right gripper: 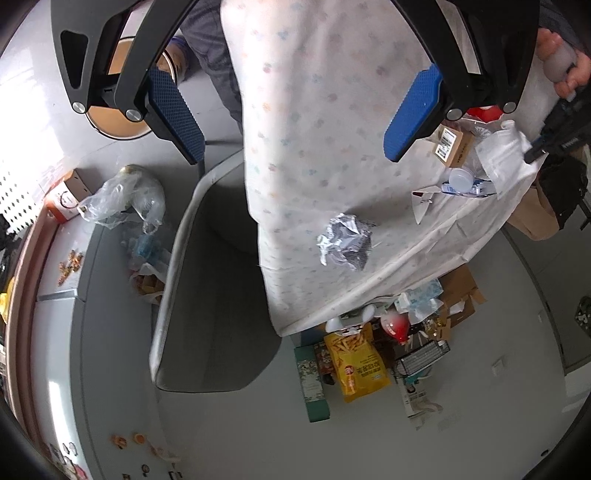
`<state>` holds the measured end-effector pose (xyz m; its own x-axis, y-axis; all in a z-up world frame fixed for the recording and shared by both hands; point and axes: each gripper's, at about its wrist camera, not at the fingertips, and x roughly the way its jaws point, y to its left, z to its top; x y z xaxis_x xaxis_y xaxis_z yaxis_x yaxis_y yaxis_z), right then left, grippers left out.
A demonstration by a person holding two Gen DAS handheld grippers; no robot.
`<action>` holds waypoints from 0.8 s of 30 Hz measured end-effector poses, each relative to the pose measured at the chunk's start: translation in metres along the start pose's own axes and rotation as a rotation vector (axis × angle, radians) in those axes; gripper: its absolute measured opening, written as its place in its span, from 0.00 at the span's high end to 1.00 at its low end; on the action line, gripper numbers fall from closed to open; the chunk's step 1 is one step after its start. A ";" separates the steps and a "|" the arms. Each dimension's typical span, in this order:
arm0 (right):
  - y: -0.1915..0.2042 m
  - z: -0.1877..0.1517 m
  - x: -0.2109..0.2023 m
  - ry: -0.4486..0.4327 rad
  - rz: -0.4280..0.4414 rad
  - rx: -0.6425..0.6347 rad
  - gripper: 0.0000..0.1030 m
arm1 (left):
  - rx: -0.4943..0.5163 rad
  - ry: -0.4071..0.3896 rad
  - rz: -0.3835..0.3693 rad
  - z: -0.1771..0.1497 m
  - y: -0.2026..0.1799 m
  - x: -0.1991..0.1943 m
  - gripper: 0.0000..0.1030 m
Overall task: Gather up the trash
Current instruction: 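Grasp the crumpled printed paper ball with the right tool while the left tool grasps a white paper scrap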
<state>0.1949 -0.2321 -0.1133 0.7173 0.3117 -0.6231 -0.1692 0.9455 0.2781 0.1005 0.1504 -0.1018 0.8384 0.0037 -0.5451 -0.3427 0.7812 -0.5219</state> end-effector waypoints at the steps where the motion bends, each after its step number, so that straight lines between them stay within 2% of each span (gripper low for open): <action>1: 0.003 0.002 0.002 -0.001 0.007 -0.006 0.07 | 0.005 -0.019 0.010 0.005 -0.001 -0.004 0.97; 10: 0.027 0.029 0.044 0.030 0.035 -0.078 0.12 | 0.041 -0.112 0.088 0.033 -0.006 -0.016 0.97; 16: 0.041 0.044 0.080 0.072 0.061 -0.111 0.14 | 0.044 -0.109 0.120 0.040 -0.010 0.000 0.97; 24: 0.051 0.056 0.120 0.121 0.057 -0.134 0.24 | 0.050 -0.099 0.112 0.042 -0.019 0.012 0.97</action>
<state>0.3098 -0.1517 -0.1328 0.6187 0.3661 -0.6951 -0.3016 0.9277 0.2202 0.1351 0.1620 -0.0709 0.8348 0.1519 -0.5291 -0.4167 0.8024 -0.4272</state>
